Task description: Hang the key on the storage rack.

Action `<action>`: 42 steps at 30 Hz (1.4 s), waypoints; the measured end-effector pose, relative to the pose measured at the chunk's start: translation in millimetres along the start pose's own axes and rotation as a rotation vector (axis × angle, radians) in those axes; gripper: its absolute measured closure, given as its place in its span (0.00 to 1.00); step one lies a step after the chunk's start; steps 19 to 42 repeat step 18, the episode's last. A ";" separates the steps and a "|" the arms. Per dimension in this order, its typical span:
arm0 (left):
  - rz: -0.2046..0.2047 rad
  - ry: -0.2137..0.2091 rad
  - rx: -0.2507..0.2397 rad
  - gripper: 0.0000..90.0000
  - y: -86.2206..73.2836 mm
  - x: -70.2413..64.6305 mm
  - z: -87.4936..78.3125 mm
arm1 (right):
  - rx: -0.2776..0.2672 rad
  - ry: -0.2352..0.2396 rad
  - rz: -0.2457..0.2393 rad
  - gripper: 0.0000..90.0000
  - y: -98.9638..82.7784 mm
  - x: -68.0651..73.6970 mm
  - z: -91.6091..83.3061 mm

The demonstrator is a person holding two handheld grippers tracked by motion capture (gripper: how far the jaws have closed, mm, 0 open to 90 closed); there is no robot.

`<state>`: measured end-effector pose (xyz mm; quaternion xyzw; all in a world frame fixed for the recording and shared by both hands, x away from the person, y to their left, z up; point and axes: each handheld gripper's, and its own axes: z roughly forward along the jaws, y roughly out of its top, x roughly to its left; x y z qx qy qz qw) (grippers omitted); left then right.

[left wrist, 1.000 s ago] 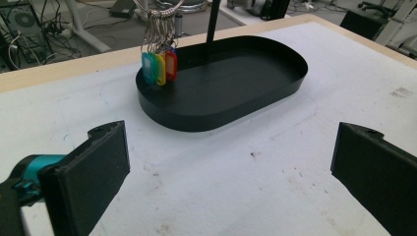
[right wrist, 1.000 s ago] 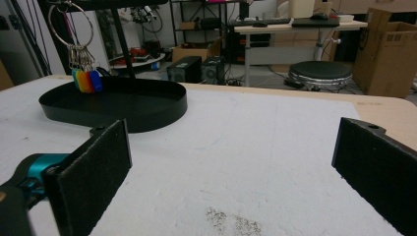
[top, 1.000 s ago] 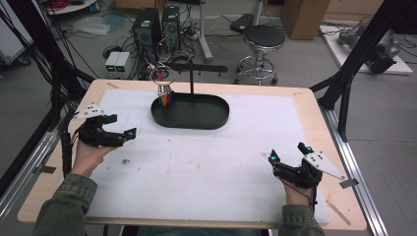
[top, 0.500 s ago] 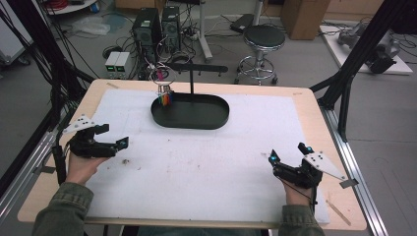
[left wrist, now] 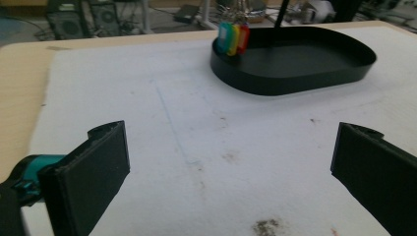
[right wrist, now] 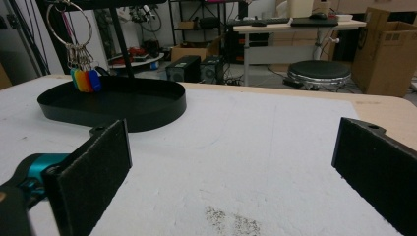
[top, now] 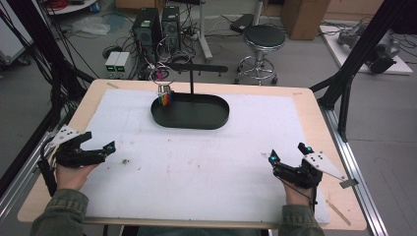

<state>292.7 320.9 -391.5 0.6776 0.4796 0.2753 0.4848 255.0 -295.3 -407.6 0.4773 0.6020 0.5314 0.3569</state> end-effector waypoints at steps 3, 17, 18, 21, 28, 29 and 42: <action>-0.016 0.026 -0.022 0.02 -4.9 2.0 -6.3 | 0.002 0.002 0.002 0.00 -0.2 0.5 0.6; -0.066 0.157 -0.166 0.02 -13.8 5.9 -23.4 | 0.007 0.003 -0.016 0.00 -0.6 1.2 2.5; -0.068 0.154 -0.164 0.02 -14.1 6.2 -23.0 | 0.009 0.002 -0.013 0.00 -0.7 1.6 2.5; -0.068 0.154 -0.164 0.02 -14.1 6.2 -23.0 | 0.009 0.002 -0.013 0.00 -0.7 1.6 2.5; -0.068 0.154 -0.164 0.02 -14.1 6.2 -23.0 | 0.009 0.002 -0.013 0.00 -0.7 1.6 2.5; -0.068 0.154 -0.164 0.02 -14.1 6.2 -23.0 | 0.009 0.002 -0.013 0.00 -0.7 1.6 2.5; -0.068 0.154 -0.164 0.02 -14.1 6.2 -23.0 | 0.009 0.002 -0.013 0.00 -0.7 1.6 2.5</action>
